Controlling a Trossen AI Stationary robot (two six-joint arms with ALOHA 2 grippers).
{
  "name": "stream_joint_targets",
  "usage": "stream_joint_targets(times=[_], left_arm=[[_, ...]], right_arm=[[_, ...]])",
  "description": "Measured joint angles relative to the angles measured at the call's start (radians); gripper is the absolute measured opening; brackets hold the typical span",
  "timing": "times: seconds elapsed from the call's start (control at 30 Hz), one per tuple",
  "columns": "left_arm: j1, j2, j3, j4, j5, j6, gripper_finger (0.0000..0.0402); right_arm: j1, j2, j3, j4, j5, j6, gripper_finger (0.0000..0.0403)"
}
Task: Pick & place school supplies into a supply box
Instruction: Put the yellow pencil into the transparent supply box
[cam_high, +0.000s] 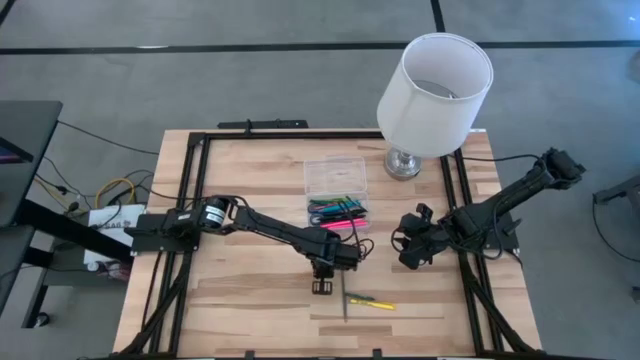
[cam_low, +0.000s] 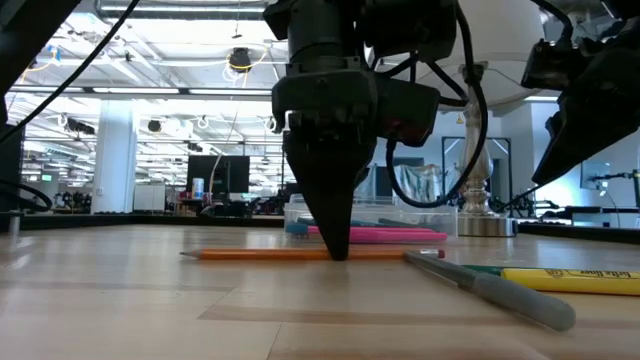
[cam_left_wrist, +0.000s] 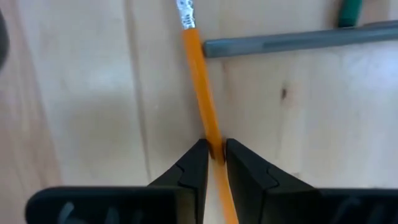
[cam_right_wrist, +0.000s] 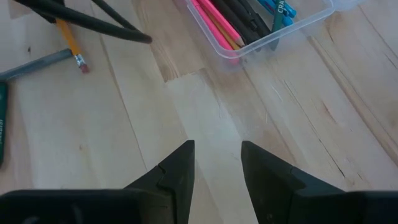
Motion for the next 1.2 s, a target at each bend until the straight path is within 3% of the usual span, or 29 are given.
stream_joint_targets(times=[0.13, 0.33, 0.5, 0.83, 1.2], left_arm=[[-0.002, 0.000, 0.000, 0.002, 0.016, -0.001, 0.0048], [-0.005, -0.006, -0.030, 0.014, -0.034, -0.089, 0.0012], [-0.016, -0.008, -0.033, 0.004, -0.114, -0.139, 0.0014], [0.002, -0.002, -0.007, -0.011, -0.081, -0.127, 0.0005], [0.019, 0.011, 0.093, -0.103, -0.222, -0.106, 0.0001]], right_arm=[[0.000, 0.000, 0.000, 0.000, 0.000, 0.000, 0.0124], [0.000, 0.000, 0.000, 0.000, 0.001, 0.001, 0.0124], [0.000, 0.000, 0.000, 0.000, 0.001, 0.000, 0.0124], [-0.004, 0.000, 0.000, 0.000, 0.002, 0.000, 0.0124], [-0.002, 0.000, 0.000, 0.000, 0.002, 0.001, 0.0124]])
